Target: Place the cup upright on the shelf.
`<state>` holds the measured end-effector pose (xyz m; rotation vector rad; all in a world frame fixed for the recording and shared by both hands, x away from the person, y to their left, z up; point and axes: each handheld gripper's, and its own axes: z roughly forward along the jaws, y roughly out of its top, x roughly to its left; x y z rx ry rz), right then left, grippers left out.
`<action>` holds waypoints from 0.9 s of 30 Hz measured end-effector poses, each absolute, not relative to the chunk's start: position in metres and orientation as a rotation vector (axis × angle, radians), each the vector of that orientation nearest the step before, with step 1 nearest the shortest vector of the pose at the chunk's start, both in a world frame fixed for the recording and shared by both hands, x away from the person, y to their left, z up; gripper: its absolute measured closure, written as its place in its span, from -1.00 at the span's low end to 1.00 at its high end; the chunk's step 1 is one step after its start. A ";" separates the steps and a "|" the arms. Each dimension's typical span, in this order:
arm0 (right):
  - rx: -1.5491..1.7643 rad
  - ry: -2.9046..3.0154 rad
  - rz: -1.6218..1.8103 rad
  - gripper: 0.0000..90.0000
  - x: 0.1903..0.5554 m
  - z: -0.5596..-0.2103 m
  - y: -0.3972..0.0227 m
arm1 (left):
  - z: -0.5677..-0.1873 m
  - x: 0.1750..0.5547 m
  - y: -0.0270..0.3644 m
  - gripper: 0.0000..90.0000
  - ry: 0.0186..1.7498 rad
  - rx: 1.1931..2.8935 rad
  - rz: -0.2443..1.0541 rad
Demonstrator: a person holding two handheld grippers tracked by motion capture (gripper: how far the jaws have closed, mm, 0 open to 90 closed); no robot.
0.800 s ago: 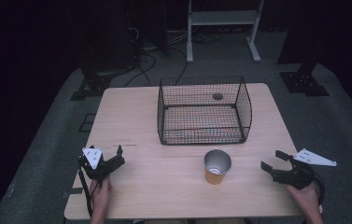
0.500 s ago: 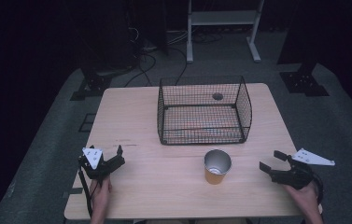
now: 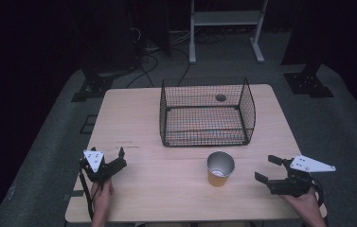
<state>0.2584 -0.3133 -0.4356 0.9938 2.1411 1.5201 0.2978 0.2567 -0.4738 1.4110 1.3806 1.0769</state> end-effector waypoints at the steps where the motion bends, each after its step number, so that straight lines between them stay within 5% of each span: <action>1: 0.986 2.147 1.524 -0.77 0.258 -0.434 -0.311 | -0.474 0.298 0.257 -0.98 1.379 1.412 1.076; 27: 0.818 2.315 1.476 -0.96 0.265 -0.444 -0.226 | -0.474 0.297 0.256 -0.98 1.355 1.415 1.082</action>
